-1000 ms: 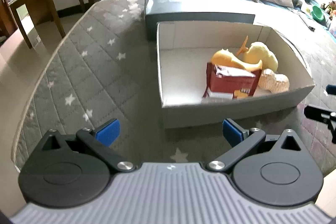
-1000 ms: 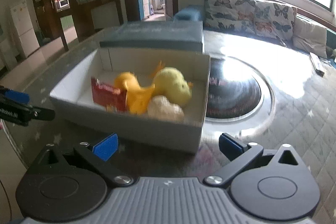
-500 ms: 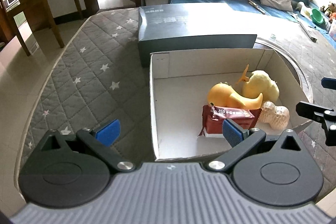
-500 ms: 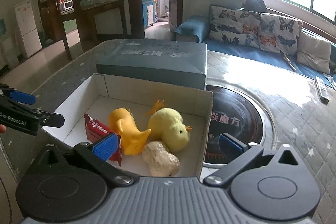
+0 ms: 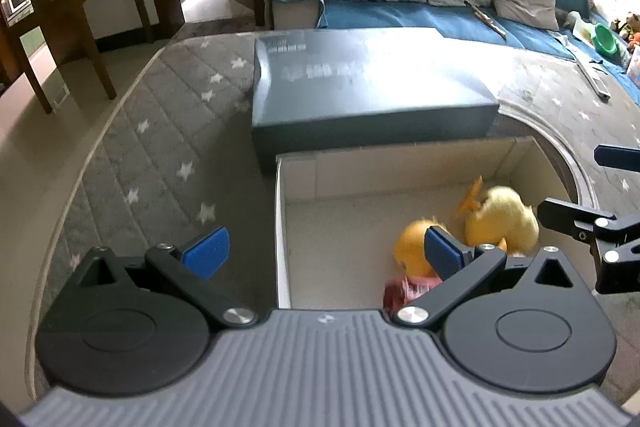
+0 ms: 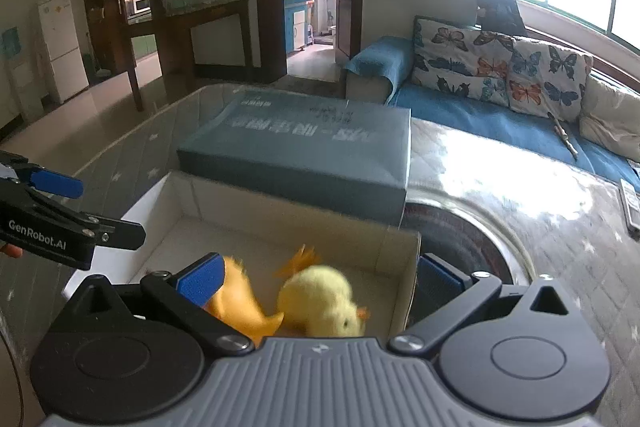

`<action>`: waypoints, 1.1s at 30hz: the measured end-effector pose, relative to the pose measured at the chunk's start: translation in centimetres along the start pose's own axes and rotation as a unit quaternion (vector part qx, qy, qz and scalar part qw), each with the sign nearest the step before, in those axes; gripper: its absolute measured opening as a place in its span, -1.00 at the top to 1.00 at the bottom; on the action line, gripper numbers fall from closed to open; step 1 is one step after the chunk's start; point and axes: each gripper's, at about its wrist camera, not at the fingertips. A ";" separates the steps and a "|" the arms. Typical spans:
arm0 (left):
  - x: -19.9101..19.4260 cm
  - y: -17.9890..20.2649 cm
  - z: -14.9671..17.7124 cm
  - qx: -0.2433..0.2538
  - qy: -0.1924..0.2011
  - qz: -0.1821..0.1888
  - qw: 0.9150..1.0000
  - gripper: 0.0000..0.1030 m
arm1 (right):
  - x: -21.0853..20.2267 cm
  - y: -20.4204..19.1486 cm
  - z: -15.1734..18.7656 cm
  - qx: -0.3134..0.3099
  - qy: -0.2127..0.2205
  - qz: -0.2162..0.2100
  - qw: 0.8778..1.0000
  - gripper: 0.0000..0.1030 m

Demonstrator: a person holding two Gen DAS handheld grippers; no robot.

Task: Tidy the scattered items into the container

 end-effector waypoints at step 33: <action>12.2 -15.8 -8.8 -0.227 0.051 0.136 0.963 -1.00 | 19.7 6.8 -6.6 0.146 -0.108 -0.104 0.978 -1.00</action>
Point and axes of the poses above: each gripper's, at about its wrist camera, not at the fingertips, and x roughly the way its jaws point, y to its right, z to its underside, and after that the axes turned 14 degrees about z, right-handed
